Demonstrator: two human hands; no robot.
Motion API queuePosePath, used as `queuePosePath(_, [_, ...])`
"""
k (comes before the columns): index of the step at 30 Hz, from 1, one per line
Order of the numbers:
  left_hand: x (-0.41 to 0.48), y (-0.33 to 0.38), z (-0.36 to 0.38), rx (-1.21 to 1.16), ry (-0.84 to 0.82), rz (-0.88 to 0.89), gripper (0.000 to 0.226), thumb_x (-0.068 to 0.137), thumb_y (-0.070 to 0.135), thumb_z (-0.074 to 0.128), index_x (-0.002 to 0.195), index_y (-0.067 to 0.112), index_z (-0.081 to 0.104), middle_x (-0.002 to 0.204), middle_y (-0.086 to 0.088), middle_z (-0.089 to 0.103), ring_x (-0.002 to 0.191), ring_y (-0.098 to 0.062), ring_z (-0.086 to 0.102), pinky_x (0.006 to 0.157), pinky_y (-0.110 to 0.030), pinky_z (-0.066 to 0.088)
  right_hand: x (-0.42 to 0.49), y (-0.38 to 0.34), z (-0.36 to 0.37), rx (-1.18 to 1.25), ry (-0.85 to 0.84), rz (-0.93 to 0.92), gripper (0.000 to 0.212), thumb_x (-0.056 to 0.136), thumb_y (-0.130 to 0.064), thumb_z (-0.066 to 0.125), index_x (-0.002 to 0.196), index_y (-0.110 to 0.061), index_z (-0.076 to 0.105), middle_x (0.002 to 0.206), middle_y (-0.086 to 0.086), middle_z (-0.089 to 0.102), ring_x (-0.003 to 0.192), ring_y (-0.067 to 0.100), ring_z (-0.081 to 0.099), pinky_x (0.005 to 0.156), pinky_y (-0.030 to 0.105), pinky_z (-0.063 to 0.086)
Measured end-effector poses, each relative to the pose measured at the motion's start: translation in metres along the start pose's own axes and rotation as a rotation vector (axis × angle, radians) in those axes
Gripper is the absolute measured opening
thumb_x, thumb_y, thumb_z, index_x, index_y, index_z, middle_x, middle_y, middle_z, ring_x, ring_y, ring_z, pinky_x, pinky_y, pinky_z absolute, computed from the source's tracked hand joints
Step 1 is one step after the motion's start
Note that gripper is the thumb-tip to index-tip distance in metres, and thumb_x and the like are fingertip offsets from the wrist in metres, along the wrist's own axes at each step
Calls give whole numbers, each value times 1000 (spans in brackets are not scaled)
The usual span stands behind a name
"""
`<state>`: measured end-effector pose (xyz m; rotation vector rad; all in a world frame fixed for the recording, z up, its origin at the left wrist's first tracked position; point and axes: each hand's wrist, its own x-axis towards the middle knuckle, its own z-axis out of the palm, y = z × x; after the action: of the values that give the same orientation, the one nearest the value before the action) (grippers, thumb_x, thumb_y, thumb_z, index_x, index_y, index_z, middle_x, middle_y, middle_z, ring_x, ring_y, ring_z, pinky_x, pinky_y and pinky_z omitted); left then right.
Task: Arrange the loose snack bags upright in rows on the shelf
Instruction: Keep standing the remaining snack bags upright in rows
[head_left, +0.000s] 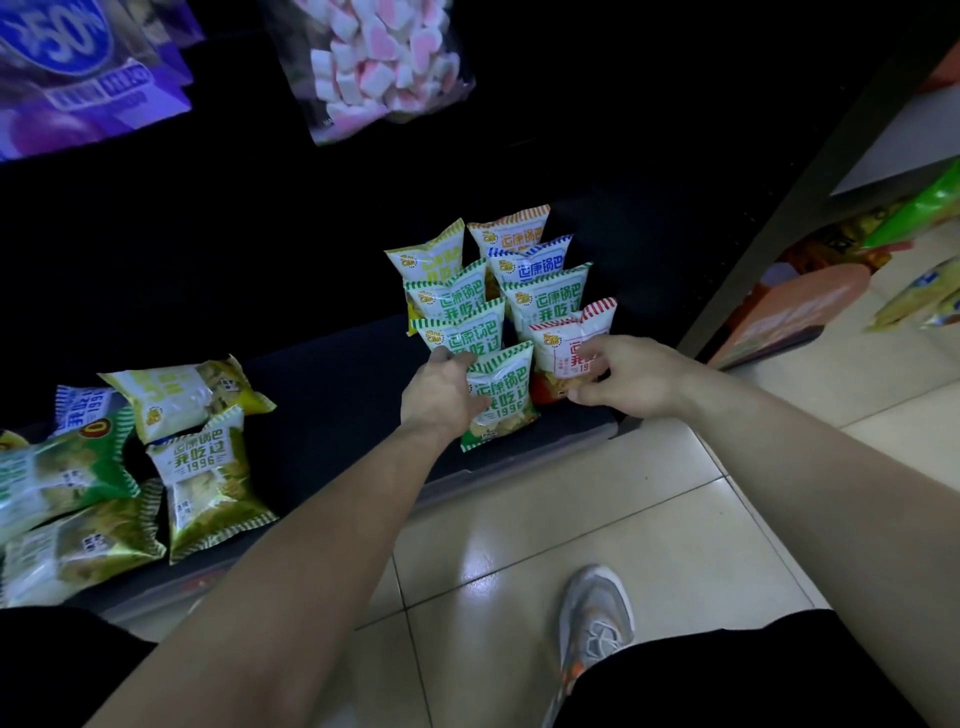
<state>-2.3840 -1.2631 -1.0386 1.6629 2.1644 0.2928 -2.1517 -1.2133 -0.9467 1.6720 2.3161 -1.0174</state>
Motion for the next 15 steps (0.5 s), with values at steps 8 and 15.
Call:
queuePosePath(8, [-5,-8,5,77,-1,13,67,85,41,69,144,24,41,138,-6,41,122,-29,46,86,-44,52,-1,1,-2,-18,-9,-3,74,83,-48,74,145,-20,46,138,3,54,121,20,53,100,31,42])
queuePosePath(15, [-1,-5,-1,179,-59,26,74,84,49,67,146,27,34,143,-4,40,129,-27,37,93,-42,46,5,-1,3,-35,-25,-3,78,81,-52,74,146,-21,44,141,4,52,122,21,53,102,34,43])
